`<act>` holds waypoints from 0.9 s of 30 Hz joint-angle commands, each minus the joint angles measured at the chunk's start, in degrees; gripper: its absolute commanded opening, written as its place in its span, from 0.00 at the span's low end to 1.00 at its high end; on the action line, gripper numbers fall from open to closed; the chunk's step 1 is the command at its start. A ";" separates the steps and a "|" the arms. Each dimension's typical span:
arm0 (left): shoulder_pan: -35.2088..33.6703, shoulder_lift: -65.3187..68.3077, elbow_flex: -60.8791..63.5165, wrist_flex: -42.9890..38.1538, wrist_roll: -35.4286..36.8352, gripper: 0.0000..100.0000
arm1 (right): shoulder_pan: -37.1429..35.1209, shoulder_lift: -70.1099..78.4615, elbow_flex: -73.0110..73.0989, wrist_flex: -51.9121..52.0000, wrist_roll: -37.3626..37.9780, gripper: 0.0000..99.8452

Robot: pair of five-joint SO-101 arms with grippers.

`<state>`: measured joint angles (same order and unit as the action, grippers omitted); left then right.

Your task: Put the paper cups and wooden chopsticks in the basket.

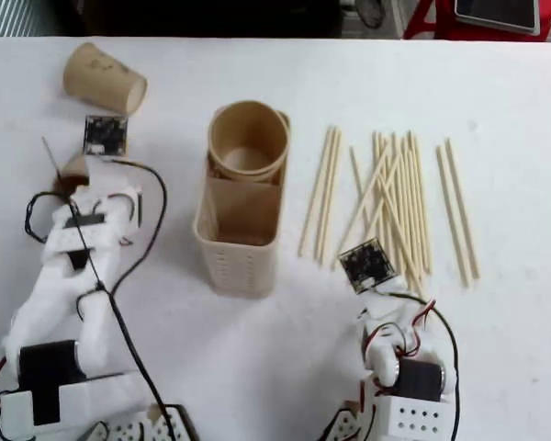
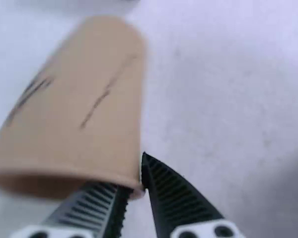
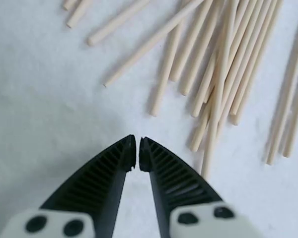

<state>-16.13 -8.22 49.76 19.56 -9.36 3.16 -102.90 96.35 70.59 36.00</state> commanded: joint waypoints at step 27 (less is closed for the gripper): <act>35.47 -41.80 -47.21 64.53 -21.98 0.02 | -0.13 -0.31 0.44 -0.40 0.53 0.03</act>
<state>11.56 -50.15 4.22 83.38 -24.04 3.16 -102.90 96.35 70.59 36.00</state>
